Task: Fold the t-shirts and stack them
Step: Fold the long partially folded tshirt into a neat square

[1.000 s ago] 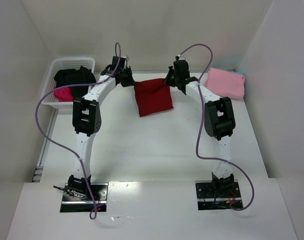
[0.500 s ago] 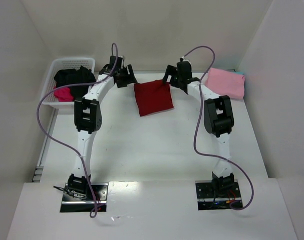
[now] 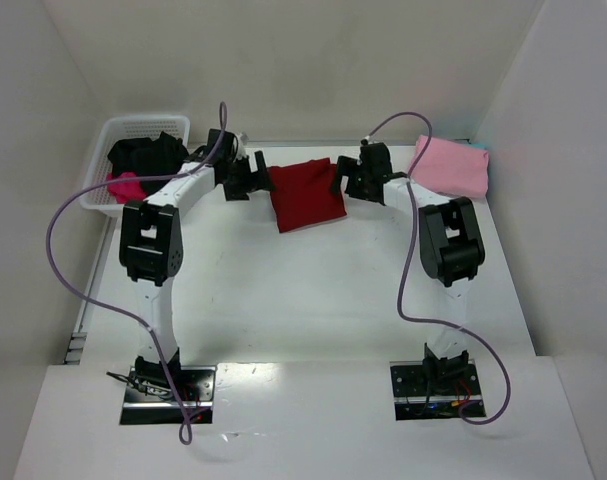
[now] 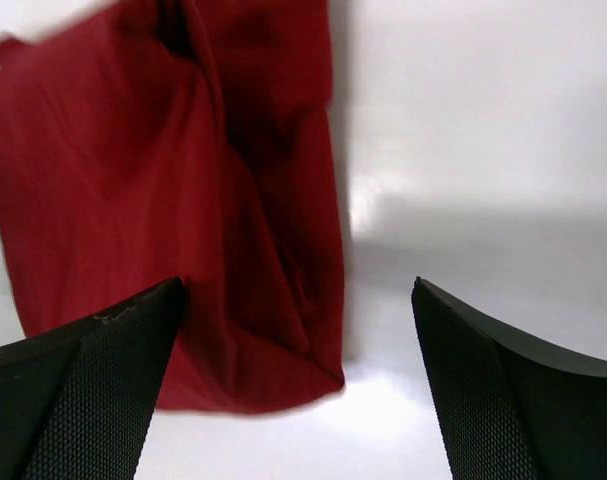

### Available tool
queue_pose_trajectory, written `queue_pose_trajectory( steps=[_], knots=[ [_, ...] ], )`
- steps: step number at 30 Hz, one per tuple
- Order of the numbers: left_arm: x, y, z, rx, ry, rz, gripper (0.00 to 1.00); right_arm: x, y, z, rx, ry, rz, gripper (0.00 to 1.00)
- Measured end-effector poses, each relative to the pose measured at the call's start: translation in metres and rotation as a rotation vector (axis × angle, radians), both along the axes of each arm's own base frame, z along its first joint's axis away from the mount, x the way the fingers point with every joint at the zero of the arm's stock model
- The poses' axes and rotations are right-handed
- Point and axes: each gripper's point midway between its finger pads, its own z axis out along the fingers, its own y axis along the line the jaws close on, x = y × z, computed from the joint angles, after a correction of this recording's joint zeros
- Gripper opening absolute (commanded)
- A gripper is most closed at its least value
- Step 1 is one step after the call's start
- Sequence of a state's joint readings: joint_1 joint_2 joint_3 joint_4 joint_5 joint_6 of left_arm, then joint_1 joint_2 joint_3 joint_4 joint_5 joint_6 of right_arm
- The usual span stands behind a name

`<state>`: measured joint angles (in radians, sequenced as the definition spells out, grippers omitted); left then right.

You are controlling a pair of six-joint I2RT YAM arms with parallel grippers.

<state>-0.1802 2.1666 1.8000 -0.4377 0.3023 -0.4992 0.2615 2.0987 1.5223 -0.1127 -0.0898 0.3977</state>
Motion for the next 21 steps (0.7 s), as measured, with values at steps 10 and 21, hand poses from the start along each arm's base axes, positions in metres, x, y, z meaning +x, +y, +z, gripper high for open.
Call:
queue_pose_trajectory(
  steps=[10, 21],
  knots=[
    [-0.063, -0.035, -0.021, -0.018, 0.097, -0.1, 1.0, -0.04, -0.003, 0.002, 0.033, 0.049, 0.041, 0.9],
    [-0.06, -0.057, -0.025, -0.048, 0.079, -0.071, 0.92, -0.059, 0.007, -0.018, 0.087, 0.11, 0.093, 0.72]
  ],
)
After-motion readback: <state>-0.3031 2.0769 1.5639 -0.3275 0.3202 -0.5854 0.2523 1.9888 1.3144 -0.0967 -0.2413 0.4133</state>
